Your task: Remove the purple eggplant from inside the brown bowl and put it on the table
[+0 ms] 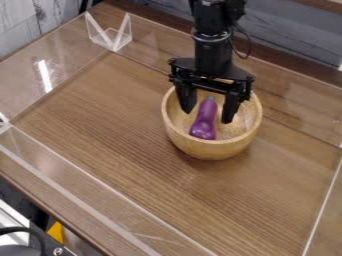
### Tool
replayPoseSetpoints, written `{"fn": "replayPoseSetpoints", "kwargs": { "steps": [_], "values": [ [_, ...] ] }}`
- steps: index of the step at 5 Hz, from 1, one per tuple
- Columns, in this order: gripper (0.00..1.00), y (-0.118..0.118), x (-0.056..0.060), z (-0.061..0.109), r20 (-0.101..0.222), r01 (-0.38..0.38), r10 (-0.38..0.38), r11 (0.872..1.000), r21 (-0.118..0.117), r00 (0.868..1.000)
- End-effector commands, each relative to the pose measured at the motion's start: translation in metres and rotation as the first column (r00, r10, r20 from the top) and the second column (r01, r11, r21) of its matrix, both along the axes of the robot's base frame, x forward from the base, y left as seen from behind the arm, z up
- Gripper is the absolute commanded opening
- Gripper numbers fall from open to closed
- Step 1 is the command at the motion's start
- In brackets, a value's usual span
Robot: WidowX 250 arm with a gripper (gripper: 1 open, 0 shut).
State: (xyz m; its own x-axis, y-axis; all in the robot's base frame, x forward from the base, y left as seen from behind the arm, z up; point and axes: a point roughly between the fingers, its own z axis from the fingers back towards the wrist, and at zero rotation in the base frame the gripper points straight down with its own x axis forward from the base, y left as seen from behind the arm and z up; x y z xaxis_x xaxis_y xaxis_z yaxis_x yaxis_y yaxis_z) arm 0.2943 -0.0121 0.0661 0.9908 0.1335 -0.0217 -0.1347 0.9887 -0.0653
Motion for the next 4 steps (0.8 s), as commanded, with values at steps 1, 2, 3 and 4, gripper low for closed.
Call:
{"fn": "replayPoseSetpoints", "kwargs": {
  "steps": [1, 2, 3, 4],
  "values": [
    [1.00, -0.003, 0.004, 0.015, 0.057, 0.005, -0.005, 1.000, 0.005, 0.998],
    [1.00, -0.005, 0.004, 0.015, 0.056, 0.003, -0.004, 1.000, 0.008, 0.998],
    [1.00, -0.005, 0.006, 0.010, 0.049, -0.007, 0.006, 1.000, 0.012, 0.999],
    [1.00, -0.004, 0.007, 0.005, 0.041, -0.017, 0.017, 1.000, 0.016, 0.999]
  ]
}}
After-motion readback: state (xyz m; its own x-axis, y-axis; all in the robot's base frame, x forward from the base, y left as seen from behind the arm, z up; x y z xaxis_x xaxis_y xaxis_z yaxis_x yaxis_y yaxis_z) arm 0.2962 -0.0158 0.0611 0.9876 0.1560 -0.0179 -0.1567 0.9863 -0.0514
